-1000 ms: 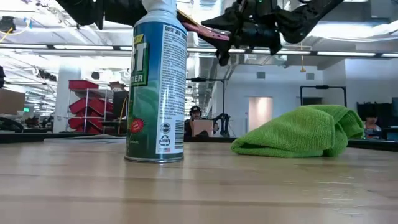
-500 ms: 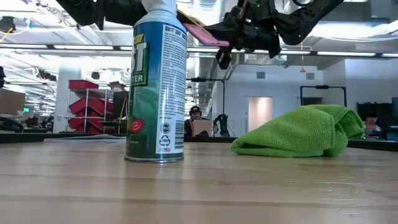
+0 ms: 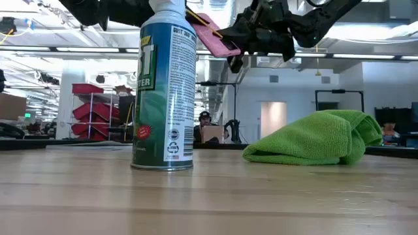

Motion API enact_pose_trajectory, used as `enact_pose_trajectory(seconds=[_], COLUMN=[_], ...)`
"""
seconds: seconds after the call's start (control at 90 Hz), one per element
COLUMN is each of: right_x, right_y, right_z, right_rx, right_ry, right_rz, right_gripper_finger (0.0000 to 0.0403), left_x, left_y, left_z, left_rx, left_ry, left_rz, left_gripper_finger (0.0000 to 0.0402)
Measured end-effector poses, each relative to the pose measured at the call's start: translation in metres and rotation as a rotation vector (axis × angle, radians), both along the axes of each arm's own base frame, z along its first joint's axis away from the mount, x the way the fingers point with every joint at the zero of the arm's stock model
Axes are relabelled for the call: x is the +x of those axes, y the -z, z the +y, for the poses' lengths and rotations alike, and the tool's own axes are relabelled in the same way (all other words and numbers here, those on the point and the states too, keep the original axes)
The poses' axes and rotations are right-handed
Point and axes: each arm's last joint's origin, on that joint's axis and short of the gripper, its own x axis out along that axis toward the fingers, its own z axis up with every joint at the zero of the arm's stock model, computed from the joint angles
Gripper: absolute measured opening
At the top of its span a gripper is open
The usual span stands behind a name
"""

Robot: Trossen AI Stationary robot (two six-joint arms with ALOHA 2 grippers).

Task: Apply microfiber cloth
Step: Spray the back of the black cellphone with the white spray bottle

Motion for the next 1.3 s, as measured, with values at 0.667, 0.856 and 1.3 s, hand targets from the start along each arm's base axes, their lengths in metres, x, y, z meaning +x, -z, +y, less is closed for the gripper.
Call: enact_pose_trajectory(seconds=[0.667, 0.856, 1.3], right_x=[-0.006, -0.011, -0.031], right_y=[0.001, 0.002, 0.008], right_z=[-0.010, -0.020, -0.053], right_rx=[-0.019, -0.021, 0.000], right_ry=[0.021, 0.051, 0.175], right_rz=[0.007, 0.010, 0.063], right_gripper_finger=[0.0014, 0.0014, 0.0014], left_x=[-0.003, -0.006, -0.043], left_y=[-0.010, -0.019, -0.048], left_z=[-0.002, 0.000, 0.018], left_rx=[-0.003, -0.044, -0.589], left_ry=[-0.097, -0.187, -0.316], left_rz=[-0.119, -0.222, -0.700], left_gripper_finger=[0.0133, 0.0133, 0.0133])
